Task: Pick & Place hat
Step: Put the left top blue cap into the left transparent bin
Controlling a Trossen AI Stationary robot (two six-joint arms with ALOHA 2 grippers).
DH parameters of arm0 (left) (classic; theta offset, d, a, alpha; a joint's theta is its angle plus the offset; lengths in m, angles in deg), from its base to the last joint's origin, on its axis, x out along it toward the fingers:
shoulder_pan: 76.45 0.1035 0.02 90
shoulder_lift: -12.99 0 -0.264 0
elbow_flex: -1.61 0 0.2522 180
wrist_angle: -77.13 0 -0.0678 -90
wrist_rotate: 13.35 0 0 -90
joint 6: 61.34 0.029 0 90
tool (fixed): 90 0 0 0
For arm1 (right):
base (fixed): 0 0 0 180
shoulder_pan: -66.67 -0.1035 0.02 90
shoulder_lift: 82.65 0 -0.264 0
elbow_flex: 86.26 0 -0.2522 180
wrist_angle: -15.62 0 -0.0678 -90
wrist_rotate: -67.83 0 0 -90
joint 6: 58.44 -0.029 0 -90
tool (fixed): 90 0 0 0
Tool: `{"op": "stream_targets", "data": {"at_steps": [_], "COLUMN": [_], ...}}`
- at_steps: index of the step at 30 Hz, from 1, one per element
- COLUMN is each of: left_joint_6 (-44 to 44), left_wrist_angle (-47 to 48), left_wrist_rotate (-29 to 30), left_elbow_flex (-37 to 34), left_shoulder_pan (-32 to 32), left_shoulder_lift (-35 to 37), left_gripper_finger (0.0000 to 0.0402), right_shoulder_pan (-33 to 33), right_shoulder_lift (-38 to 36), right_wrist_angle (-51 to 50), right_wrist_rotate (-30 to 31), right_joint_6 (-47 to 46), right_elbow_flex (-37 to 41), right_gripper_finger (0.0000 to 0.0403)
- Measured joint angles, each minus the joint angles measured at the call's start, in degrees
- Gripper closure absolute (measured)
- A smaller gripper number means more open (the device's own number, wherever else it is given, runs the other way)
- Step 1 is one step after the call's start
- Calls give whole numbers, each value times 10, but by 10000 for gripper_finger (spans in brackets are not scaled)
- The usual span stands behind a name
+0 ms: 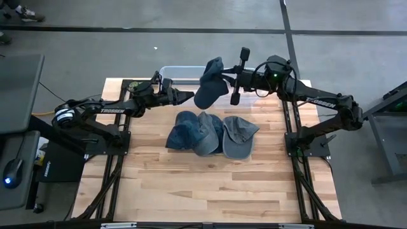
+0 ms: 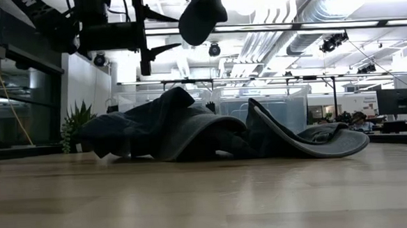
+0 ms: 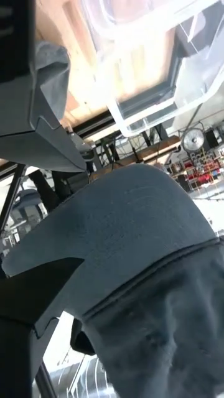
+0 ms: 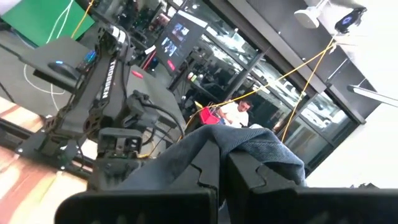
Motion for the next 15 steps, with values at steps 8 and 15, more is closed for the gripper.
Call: {"op": "stream_targets", "data": {"at_steps": [8, 15], "left_joint_6": [0, 0], "left_wrist_angle": [-3, -4], "left_wrist_rotate": [28, 44], "left_elbow_flex": [0, 0], "left_shoulder_pan": [-20, -20], "left_shoulder_lift": [0, 0], "left_gripper_finger": [166, 166], "right_shoulder_pan": [18, 18], "right_shoulder_lift": [1, 3], "right_wrist_angle": [4, 10], "right_wrist_rotate": [-15, -40], "right_joint_6": [-3, -4], "right_elbow_flex": [0, 0], "right_gripper_finger": [403, 403]}}
